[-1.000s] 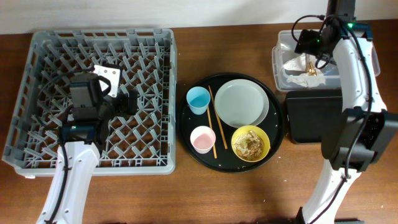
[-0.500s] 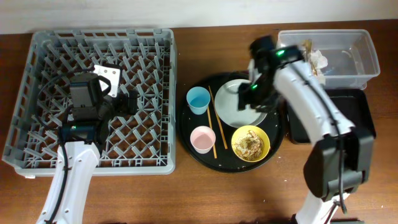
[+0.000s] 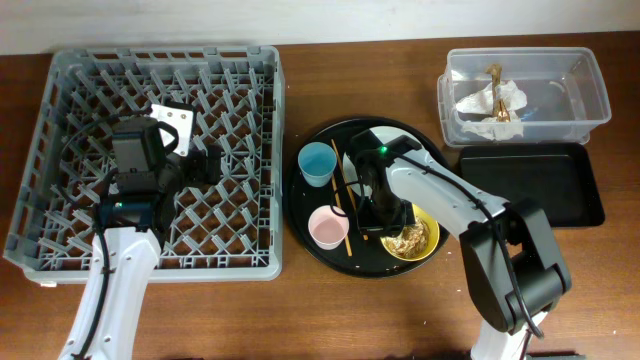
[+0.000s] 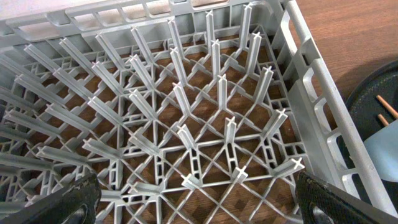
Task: Sort waste into correct bins and load items into the dishwasher rack
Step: 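Grasp the yellow bowl with the right gripper, then tip the yellow bowl's food scraps onto the black tray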
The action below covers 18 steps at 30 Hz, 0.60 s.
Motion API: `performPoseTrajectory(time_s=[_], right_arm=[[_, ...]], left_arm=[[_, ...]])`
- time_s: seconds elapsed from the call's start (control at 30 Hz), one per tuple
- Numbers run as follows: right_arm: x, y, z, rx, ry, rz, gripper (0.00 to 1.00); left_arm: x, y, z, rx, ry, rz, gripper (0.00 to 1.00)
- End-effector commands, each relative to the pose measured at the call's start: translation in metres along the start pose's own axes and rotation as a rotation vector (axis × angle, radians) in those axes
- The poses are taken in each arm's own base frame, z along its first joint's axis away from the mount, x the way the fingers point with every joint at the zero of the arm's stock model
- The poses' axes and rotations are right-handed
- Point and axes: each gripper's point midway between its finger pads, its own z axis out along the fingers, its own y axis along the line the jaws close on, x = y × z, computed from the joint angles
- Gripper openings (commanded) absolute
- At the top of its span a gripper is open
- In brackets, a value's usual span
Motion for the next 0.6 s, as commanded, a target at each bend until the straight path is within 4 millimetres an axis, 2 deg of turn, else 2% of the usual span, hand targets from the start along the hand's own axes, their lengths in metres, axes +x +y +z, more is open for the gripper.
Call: performPoseTrajectory(time_s=[0.0, 0.13, 0.17, 0.23, 0.27, 0.3, 0.37, 0.4, 0.57], right_arm=[[0.000, -0.004, -0.007, 0.021, -0.002, 0.004, 0.04], [-0.005, 0.006, -0.075, 0.013, -0.021, -0.102, 0.04], [-0.015, 0.010, -0.108, -0.005, -0.078, -0.131, 0.04], [-0.030, 0.003, -0.145, -0.035, -0.156, -0.144, 0.04], [-0.040, -0.009, -0.162, -0.056, -0.196, -0.128, 0.04], [-0.051, -0.030, -0.176, -0.109, -0.228, -0.138, 0.04], [-0.058, -0.054, -0.181, -0.174, -0.238, -0.150, 0.04], [-0.064, -0.077, -0.186, -0.255, -0.261, -0.177, 0.04], [-0.074, -0.141, -0.216, -0.650, -0.499, -0.271, 0.04]], left_arm=[[-0.007, 0.000, -0.001, 0.009, -0.016, 0.012, 1.00], [-0.007, 0.000, -0.001, 0.009, -0.016, 0.012, 1.00], [-0.007, 0.000, -0.001, 0.009, -0.016, 0.012, 1.00], [-0.007, 0.000, -0.001, 0.009, -0.016, 0.012, 1.00], [-0.007, 0.000, -0.001, 0.009, -0.016, 0.012, 1.00], [-0.007, 0.000, -0.001, 0.009, -0.016, 0.012, 1.00], [-0.007, 0.000, -0.001, 0.009, -0.016, 0.012, 1.00], [-0.007, 0.000, -0.001, 0.009, -0.016, 0.012, 1.00], [-0.007, 0.000, -0.001, 0.009, -0.016, 0.012, 1.00]])
